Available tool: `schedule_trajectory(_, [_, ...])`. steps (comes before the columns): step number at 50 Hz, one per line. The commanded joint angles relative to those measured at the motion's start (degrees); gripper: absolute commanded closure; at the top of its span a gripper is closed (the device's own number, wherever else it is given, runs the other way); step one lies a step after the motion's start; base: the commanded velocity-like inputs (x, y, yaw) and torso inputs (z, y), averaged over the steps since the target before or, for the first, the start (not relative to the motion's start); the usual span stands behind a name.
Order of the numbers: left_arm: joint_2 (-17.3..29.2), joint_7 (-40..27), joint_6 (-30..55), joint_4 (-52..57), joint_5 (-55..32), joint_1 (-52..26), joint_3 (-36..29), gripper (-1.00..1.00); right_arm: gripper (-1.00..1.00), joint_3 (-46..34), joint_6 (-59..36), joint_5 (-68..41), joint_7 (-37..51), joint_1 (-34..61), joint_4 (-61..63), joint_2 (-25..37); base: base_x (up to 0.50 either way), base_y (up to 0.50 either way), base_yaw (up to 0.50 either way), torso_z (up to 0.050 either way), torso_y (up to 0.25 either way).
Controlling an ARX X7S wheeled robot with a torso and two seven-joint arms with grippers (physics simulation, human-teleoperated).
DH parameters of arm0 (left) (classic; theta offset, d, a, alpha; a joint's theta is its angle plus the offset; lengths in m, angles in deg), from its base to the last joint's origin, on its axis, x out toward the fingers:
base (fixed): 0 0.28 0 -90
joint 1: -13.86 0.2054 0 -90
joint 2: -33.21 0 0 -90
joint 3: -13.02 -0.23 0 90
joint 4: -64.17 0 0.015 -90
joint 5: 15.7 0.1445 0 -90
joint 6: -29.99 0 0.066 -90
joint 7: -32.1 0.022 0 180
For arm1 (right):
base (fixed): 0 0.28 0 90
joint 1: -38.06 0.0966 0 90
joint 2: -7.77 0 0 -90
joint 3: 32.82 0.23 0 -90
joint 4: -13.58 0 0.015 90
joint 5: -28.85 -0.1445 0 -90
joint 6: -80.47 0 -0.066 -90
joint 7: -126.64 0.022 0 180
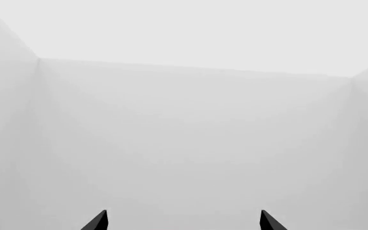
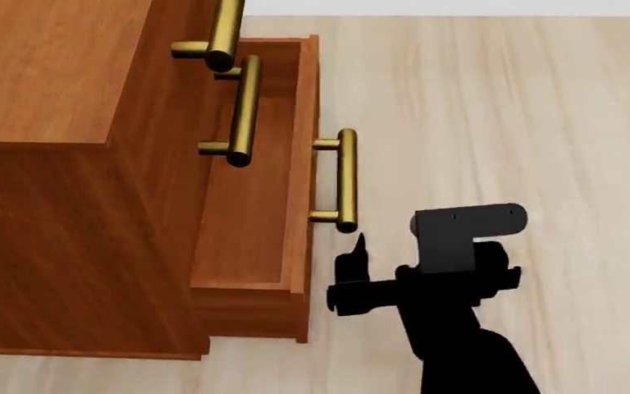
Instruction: Close the bottom drawer of the cabinet and open the top drawer.
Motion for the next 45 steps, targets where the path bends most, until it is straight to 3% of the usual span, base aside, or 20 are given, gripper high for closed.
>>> schedule_trajectory(1, [0.3,-0.3,0.2,0.1,-0.6,-0.3,0.2,-1.0,-1.0,-3.4,2.9,-1.0,-4.1,3.2,-6.7,-4.4,0.0,0.0,0.0,0.0,0.0])
schedule_trajectory(21, [1.1,-0.7,0.3,0.1,-1.3,-0.5,0.7,-1.0,-1.0,-9.3,7.6,-3.1,-7.3,9.1,-17.3,-9.1,0.0,0.0,0.0,0.0,0.0])
schedule_trajectory(31, [1.3,-1.0,0.4,0.2,-1.7,-0.8,0.8,-1.0,-1.0,-16.0,10.3,-8.9,-6.8,11.6,-21.3,-9.4,0.0,0.0,0.0,0.0,0.0])
schedule_trajectory(38, [1.5,-1.3,0.6,0.5,-2.4,-0.9,1.4,-1.0,-1.0,-20.1,10.1,-12.3,-6.1,12.4,-20.2,-9.3,0.0,0.0,0.01,0.0,0.0])
schedule_trajectory(45, [1.6,-1.7,0.8,0.9,-3.0,-0.9,1.6,-1.0,-1.0,-20.5,6.3,-14.3,-1.9,8.9,-10.5,-5.9,0.0,0.0,0.01,0.0,0.0])
